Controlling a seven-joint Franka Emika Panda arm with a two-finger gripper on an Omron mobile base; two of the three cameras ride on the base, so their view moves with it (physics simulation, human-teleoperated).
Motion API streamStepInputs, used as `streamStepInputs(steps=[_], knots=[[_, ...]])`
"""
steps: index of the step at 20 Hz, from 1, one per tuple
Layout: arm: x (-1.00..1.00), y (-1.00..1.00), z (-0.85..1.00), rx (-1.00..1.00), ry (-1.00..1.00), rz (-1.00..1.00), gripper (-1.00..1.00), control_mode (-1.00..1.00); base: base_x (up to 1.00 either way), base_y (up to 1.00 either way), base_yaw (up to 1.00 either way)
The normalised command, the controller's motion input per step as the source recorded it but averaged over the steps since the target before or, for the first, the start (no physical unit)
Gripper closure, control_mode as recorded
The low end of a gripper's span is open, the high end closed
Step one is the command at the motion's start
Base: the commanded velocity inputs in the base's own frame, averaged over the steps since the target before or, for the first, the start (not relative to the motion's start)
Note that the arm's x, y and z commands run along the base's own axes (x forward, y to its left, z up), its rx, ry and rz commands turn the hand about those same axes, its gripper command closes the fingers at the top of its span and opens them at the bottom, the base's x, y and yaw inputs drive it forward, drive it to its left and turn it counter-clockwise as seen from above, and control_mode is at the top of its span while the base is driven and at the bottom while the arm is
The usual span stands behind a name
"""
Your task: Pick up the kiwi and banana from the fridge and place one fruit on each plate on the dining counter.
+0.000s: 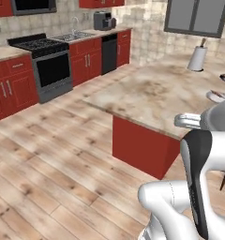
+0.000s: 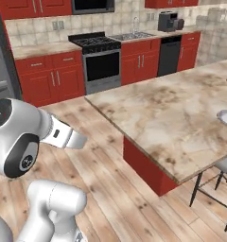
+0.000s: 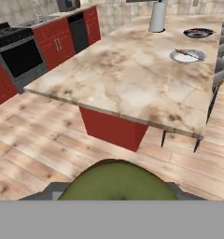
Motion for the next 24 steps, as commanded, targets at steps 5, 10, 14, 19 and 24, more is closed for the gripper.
streamStepInputs(steps=[5, 10, 14, 19, 24], knots=[[0.0, 0.0, 0.0, 0.0, 0.0, 0.0, 1.0, 1.0, 0.05, -1.0, 0.0], [0.0, 0.0, 0.0, 0.0, 0.0, 0.0, 1.0, 1.0, 0.23, -1.0, 0.0], [0.0, 0.0, 0.0, 0.0, 0.0, 0.0, 1.0, 1.0, 0.29, -1.0, 0.02], [0.0, 0.0, 0.0, 0.0, 0.0, 0.0, 1.0, 1.0, 0.18, -1.0, 0.08], [0.0, 0.0, 0.0, 0.0, 0.0, 0.0, 1.0, 1.0, 0.0, -1.0, 0.06]])
